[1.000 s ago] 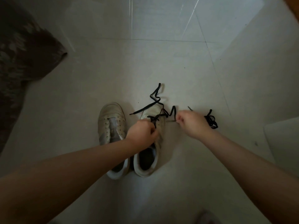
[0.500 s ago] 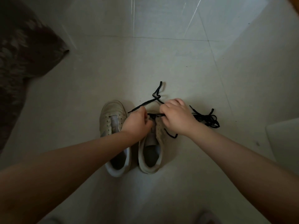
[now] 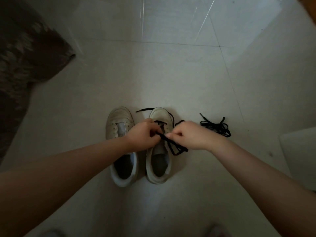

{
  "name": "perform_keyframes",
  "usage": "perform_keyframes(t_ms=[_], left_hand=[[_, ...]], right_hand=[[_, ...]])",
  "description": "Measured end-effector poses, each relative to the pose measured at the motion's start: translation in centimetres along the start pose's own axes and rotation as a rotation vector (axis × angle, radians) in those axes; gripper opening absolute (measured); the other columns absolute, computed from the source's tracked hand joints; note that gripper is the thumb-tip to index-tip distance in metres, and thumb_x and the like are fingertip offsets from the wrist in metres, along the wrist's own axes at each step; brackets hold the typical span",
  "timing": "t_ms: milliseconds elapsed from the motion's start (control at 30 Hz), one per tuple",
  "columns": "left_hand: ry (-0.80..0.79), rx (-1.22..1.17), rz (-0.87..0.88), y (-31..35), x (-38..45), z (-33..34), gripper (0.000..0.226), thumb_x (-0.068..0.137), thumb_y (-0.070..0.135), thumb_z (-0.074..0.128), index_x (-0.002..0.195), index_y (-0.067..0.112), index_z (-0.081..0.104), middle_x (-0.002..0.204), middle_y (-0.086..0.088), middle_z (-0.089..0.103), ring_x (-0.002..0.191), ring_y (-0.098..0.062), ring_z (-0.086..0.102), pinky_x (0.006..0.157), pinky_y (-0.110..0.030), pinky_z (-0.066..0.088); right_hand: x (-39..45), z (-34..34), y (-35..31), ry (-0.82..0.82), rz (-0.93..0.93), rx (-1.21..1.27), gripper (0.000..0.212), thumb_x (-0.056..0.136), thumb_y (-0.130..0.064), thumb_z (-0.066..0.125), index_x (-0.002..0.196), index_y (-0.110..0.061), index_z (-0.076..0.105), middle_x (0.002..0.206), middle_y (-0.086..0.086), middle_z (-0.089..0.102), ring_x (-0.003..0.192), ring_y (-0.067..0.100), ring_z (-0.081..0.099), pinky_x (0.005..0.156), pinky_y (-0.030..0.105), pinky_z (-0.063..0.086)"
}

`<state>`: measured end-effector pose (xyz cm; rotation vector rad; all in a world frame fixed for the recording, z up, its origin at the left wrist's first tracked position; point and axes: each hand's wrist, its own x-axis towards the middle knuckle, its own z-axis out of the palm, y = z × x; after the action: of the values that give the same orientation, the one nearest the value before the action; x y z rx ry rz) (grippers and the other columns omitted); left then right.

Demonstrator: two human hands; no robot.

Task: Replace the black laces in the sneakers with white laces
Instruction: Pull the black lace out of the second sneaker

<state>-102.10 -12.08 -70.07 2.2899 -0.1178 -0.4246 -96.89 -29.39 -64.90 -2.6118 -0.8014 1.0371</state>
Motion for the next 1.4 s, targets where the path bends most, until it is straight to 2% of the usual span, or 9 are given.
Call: perform_keyframes(t_ms=[167,300,467,833,967,1133,1200,1333,1400], left_hand=[[0.024,0.016,0.031,-0.4,-0.9,0.6,0.035,0.074,0.036,0.071,0.106,0.023,0.064,0.091,0.006,0.046,0.083,-0.01,0.05,0.072,-0.018,0.037],[0.104,-0.037,-0.192,0.2,-0.2,1.1,0.056,0.071,0.029,0.072,0.114,0.017,0.039,0.088,0.001,0.053,0.08,-0.02,0.056,0.062,-0.027,0.038],[0.041,-0.043,-0.334,1.0,0.9,0.7,0.041,0.078,0.027,0.065,0.107,0.012,0.04,0.088,-0.002,0.053,0.079,-0.021,0.053,0.065,-0.028,0.04],[0.021,0.077,-0.326,1.1,0.2,0.5,0.024,0.082,0.026,0.057,0.101,0.012,0.05,0.09,-0.01,0.061,0.082,-0.028,0.061,0.065,-0.032,0.049],[-0.023,0.115,-0.304,1.4,0.1,0.4,0.026,0.083,0.023,0.057,0.106,0.013,0.05,0.094,-0.01,0.06,0.085,-0.028,0.06,0.065,-0.031,0.047],[-0.014,0.075,-0.325,1.0,-0.3,0.3,0.021,0.083,0.022,0.056,0.102,0.014,0.052,0.09,-0.009,0.063,0.08,-0.026,0.062,0.07,-0.036,0.055],[0.0,0.066,-0.328,1.1,-0.3,0.3,0.021,0.083,0.024,0.057,0.1,0.014,0.052,0.088,-0.008,0.062,0.078,-0.025,0.062,0.069,-0.036,0.055],[0.014,0.063,-0.295,1.5,0.1,0.9,0.027,0.084,0.032,0.059,0.099,0.013,0.049,0.092,-0.009,0.062,0.08,-0.025,0.061,0.069,-0.036,0.053],[0.018,0.103,-0.299,1.7,0.4,1.0,0.034,0.085,0.035,0.057,0.109,0.013,0.05,0.097,-0.007,0.062,0.086,-0.025,0.061,0.07,-0.034,0.053]], right_hand=[[3.4,-0.2,-0.3,0.203,-0.005,-0.054,0.021,0.093,-0.029,0.052,0.105,-0.018,0.066,0.099,-0.001,0.06,0.094,0.02,0.058,0.076,0.029,0.045],[5.7,0.6,-1.0,0.244,-0.014,-0.169,0.026,0.087,-0.021,0.054,0.113,-0.017,0.056,0.116,0.004,0.057,0.106,0.026,0.055,0.076,0.029,0.041],[6.5,1.3,-1.3,0.271,-0.055,-0.262,0.024,0.086,-0.013,0.052,0.109,-0.014,0.056,0.115,0.005,0.056,0.107,0.026,0.053,0.071,0.028,0.034],[6.6,-1.8,-0.2,-0.148,0.011,0.018,0.017,0.088,-0.006,0.056,0.1,-0.007,0.069,0.101,0.012,0.069,0.083,0.016,0.057,0.077,0.026,0.045],[6.2,-1.1,0.8,-0.162,0.026,0.226,0.014,0.09,-0.005,0.057,0.101,-0.01,0.065,0.097,0.006,0.063,0.089,0.014,0.054,0.083,0.026,0.043],[4.5,-0.4,2.9,-0.228,0.073,0.943,0.021,0.094,0.005,0.045,0.09,-0.013,0.054,0.082,-0.002,0.05,0.076,0.006,0.047,0.068,0.014,0.041],[4.2,-0.2,3.0,-0.218,0.117,1.035,0.022,0.094,0.006,0.044,0.09,-0.013,0.053,0.081,-0.001,0.049,0.074,0.006,0.046,0.067,0.015,0.041],[4.8,-0.2,1.4,-0.032,0.19,0.583,0.01,0.094,-0.02,0.053,0.087,-0.017,0.059,0.081,-0.003,0.054,0.076,0.009,0.049,0.068,0.023,0.039],[5.6,0.0,0.4,0.052,0.155,0.297,0.033,0.092,-0.043,0.05,0.084,-0.013,0.063,0.084,0.0,0.062,0.081,0.016,0.056,0.07,0.026,0.041]])
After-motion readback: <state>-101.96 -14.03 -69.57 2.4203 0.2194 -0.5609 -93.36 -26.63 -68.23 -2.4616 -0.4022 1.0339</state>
